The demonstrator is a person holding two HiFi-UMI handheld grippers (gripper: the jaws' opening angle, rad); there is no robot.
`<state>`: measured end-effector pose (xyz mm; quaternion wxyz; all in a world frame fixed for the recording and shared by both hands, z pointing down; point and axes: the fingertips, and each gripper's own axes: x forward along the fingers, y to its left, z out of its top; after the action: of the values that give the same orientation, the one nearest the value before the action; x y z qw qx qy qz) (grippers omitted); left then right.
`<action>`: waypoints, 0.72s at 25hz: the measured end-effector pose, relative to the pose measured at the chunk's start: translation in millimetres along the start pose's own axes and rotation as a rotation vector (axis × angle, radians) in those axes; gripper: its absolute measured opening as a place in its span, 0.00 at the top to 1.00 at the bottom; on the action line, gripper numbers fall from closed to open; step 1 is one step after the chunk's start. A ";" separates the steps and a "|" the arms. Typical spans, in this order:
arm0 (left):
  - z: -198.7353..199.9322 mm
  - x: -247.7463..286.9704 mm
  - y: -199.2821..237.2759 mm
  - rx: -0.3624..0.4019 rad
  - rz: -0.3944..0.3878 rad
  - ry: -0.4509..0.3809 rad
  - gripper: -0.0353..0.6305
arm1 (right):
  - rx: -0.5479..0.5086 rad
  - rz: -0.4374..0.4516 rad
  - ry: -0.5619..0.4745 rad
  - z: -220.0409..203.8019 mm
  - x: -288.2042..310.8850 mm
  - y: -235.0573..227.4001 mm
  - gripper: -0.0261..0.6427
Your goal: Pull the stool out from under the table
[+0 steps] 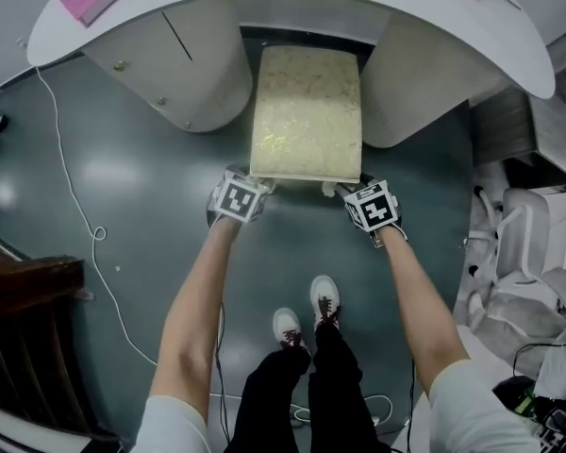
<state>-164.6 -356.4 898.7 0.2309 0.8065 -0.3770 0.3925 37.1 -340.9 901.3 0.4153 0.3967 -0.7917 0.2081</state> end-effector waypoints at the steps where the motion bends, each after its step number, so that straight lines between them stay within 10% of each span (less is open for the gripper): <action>1: -6.8 -4.3 -2.5 -0.002 0.002 0.016 0.61 | -0.009 0.004 0.012 -4.8 -2.4 6.3 0.62; 18: -101.6 -62.1 -68.2 -0.026 0.005 0.097 0.61 | -0.107 0.052 0.092 -80.8 -55.3 92.8 0.62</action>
<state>-182.7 -220.4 902.8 0.2584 0.7825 -0.3726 0.4268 21.4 -207.0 901.7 0.4663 0.3434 -0.7918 0.1942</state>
